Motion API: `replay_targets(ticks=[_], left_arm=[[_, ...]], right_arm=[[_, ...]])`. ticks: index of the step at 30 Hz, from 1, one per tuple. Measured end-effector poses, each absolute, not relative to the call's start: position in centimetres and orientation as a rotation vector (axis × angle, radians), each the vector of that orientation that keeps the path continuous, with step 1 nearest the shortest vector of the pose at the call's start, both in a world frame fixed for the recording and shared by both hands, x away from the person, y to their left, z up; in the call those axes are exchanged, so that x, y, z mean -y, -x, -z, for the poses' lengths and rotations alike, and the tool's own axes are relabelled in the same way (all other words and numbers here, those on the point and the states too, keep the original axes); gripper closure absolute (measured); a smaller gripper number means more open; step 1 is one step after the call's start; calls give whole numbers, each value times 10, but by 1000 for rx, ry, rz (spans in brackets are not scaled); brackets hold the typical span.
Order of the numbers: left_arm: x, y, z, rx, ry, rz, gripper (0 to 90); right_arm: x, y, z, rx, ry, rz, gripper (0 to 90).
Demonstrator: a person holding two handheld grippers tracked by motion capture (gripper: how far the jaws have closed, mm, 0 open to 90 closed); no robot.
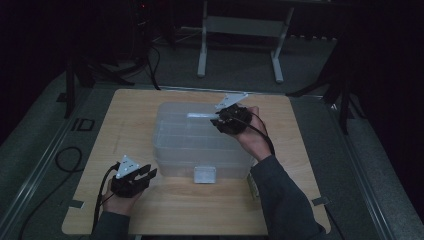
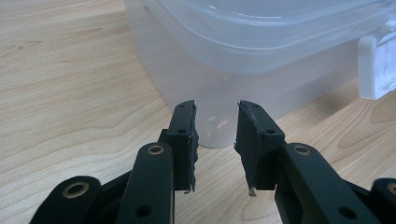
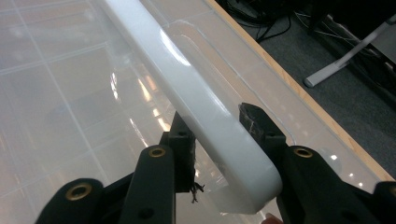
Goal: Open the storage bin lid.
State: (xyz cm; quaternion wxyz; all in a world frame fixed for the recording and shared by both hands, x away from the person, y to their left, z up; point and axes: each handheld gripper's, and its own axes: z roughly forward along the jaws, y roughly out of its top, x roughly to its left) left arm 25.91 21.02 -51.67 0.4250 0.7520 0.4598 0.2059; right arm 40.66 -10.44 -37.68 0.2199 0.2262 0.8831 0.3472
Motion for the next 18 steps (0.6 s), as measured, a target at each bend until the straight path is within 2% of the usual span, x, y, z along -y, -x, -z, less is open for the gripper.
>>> replay_targets(ticks=[18], left_arm=[[-208,-259,505,-1116,-1881,-541,678]], right_arm=[[107,-415,370,-2480,-631,-988,677]])
